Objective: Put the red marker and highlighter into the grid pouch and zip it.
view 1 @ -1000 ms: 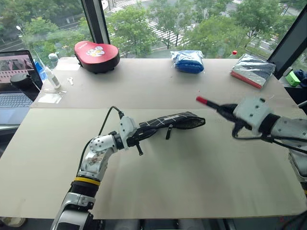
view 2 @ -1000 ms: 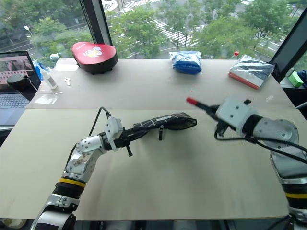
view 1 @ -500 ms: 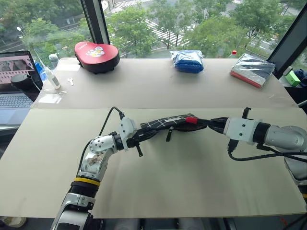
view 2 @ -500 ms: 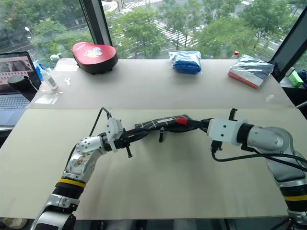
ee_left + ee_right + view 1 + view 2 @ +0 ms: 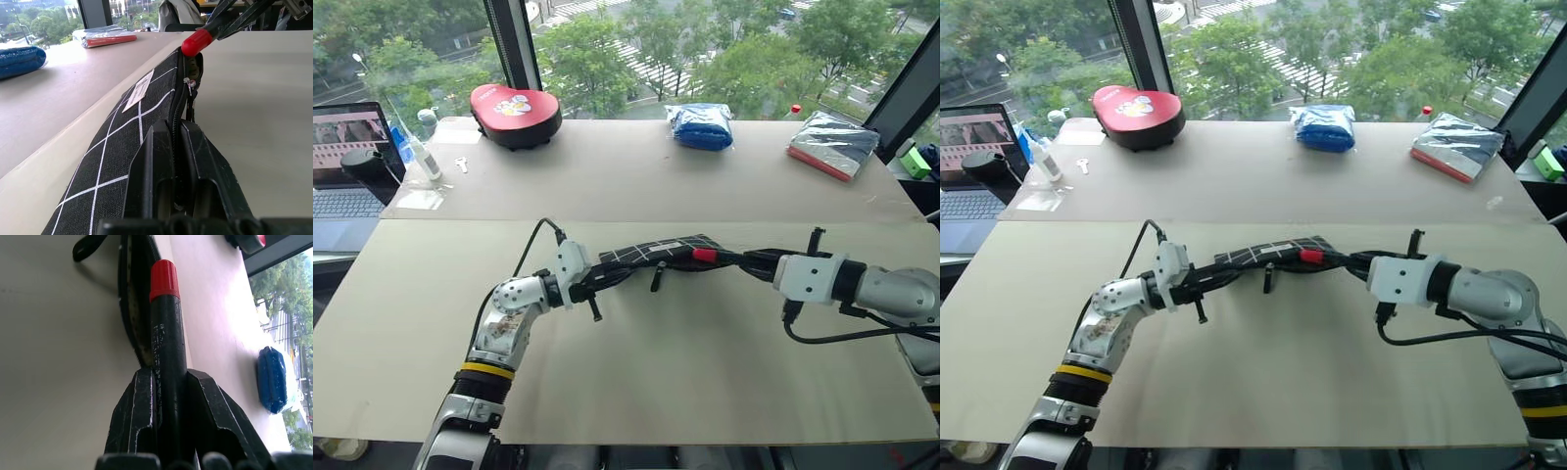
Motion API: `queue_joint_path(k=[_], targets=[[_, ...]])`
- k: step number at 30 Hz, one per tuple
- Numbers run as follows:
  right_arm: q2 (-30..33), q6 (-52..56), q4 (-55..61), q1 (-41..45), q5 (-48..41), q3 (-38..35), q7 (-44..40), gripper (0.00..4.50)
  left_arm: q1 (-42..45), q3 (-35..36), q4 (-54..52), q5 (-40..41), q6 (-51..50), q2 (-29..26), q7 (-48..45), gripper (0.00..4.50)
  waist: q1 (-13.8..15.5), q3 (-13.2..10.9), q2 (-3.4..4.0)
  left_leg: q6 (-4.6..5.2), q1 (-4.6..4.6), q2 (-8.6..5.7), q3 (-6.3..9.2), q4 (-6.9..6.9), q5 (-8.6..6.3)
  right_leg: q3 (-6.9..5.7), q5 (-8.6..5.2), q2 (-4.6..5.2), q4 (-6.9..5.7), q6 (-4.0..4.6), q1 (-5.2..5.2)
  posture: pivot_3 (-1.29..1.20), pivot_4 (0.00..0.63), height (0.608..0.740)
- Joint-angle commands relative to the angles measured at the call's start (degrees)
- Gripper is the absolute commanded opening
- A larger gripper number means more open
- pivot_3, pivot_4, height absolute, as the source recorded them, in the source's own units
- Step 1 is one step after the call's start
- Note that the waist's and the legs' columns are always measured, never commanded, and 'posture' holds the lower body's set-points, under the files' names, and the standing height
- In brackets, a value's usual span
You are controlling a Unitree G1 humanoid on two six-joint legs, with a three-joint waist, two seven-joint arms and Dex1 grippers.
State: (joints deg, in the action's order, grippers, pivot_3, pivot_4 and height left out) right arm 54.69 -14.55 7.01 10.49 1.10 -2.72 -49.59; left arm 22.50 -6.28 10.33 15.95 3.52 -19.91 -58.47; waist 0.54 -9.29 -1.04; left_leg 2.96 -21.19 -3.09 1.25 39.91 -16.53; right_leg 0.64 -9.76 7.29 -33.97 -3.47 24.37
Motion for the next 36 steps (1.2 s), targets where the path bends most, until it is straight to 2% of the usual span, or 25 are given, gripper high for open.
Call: queue_joint_path(k=[1,7,15,25,28,30,31,35,36], targets=[[0.74,-1.44,1.17,-0.57,0.12,-2.58,0.87,0.54,0.77,0.87,-1.91,1.27,0.78,-0.24,-0.44,0.0,0.01,0.0,0.0,0.0,0.0,0.0,0.0,0.0,0.0,0.0,0.0,0.0,0.0,0.0,0.0,0.0,0.15,0.74],[-0.12,-1.93,-0.03,-0.06,3.99,-0.2,1.91,0.54,1.38,0.75,-1.67,1.21,0.55,-0.02,-0.63,0.0,0.01,0.0,0.0,0.0,0.0,-0.01,0.0,0.0,0.0,0.0,0.0,0.0,0.0,0.0,0.0,0.0,0.15,0.74],[-3.03,-3.14,-3.05,6.76,7.56,5.29,1.81,0.54,1.29,0.51,-1.69,1.03,0.56,0.13,-0.89,0.0,-0.15,0.0,0.0,-0.03,0.02,0.0,0.0,-0.01,0.02,-0.01,0.0,-0.01,0.0,0.01,0.0,0.0,0.15,0.74],[-12.54,-4.24,-6.4,17.39,12.7,16.94,0.84,0.54,1.76,0.46,-1.2,0.82,0.75,0.62,-0.56,0.0,-0.42,0.0,0.0,-0.07,0.01,-0.03,0.01,-0.01,0.04,-0.01,0.0,-0.01,-0.01,0.01,0.04,0.0,0.15,0.74],[-14.56,-4.35,-8.14,19.41,13.36,18.42,0.9,0.54,1.64,0.47,-1.35,0.74,0.86,0.78,-0.32,0.0,-0.4,0.0,0.0,-0.1,0.01,-0.03,0.02,-0.01,0.06,-0.02,0.0,-0.01,-0.02,0.01,0.04,0.0,0.15,0.74],[-15.07,-3.78,-9.03,20.09,13.27,18.39,0.85,1.55,1.47,0.6,-1.56,0.73,0.9,0.77,-0.1,0.0,-0.27,0.0,0.0,-0.11,0.0,-0.04,0.05,-0.01,0.06,-0.05,0.0,-0.01,-0.02,0.01,0.03,0.0,0.15,0.74],[-15.08,-3.2,-9.21,20.18,12.94,18.31,0.35,1.72,1.43,0.65,-1.63,0.73,0.89,0.78,0.01,0.0,-0.27,0.0,0.0,-0.13,0.0,-0.04,0.05,-0.01,0.08,-0.05,0.0,-0.01,-0.02,0.02,0.03,0.0,0.15,0.74],[-13.91,-3.09,-10.79,20.73,12.85,15.91,1.72,3.2,0.76,0.82,-2.16,0.79,0.88,0.6,0.3,0.0,-0.44,0.0,0.0,-0.15,-0.01,-0.05,0.05,-0.02,0.08,-0.04,0.0,-0.01,-0.02,0.02,0.04,0.0,0.15,0.74],[-13.4,-3.54,-11.05,20.7,12.49,15.51,1.55,3.45,0.67,0.78,-2.25,0.78,0.86,0.6,0.37,0.0,-0.45,0.0,0.0,-0.15,0.0,-0.04,0.05,-0.02,0.08,-0.04,0.0,-0.01,-0.02,0.02,0.04,0.0,0.15,0.74]])
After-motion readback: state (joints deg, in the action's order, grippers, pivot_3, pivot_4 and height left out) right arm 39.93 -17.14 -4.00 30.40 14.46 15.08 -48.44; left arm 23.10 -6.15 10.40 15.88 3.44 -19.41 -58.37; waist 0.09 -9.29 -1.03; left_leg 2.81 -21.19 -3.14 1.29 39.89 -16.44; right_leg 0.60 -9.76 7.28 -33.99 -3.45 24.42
